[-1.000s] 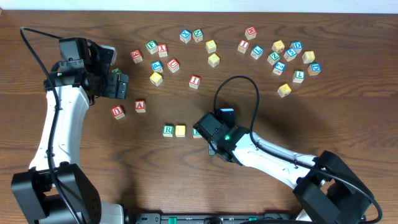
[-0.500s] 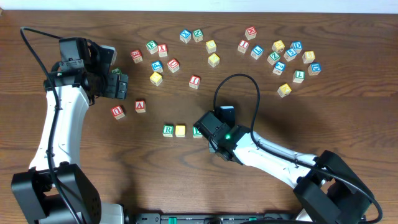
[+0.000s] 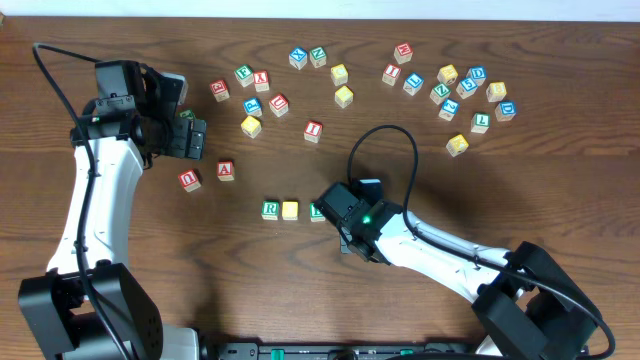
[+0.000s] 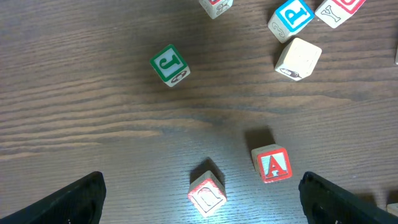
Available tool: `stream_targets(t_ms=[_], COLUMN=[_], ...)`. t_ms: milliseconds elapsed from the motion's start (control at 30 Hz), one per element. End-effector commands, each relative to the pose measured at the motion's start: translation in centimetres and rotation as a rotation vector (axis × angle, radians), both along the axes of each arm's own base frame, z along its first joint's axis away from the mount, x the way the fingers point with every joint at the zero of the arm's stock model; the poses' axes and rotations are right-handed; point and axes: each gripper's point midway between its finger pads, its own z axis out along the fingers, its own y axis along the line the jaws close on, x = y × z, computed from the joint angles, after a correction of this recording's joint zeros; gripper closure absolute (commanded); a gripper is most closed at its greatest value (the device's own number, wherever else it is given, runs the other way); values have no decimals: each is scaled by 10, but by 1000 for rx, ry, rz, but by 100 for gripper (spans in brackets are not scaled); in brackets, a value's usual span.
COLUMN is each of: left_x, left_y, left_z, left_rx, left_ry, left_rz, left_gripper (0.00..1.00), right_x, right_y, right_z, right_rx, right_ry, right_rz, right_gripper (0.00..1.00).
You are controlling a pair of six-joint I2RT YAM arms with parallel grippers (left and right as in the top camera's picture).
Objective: Spell out ROBOT
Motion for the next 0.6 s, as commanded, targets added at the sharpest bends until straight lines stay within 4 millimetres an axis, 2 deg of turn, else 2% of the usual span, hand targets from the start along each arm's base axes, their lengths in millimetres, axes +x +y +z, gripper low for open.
stream_targets(t_ms=[0, 367, 567], left_x=[5, 5, 5], left_y=[-2, -2, -2], left_z=[4, 4, 4], left_rx=[-6, -6, -6], left_ry=[-9, -9, -9], left_rz=[-11, -11, -11], left_gripper=[2, 3, 2], right_x=[7, 19, 33], right_y=[3, -22, -21], right_z=[11, 17, 19], right_rx=[29, -63, -40], right_ry=[-33, -107, -141], right_rz=[-37, -116, -109], right_gripper=[99, 99, 99])
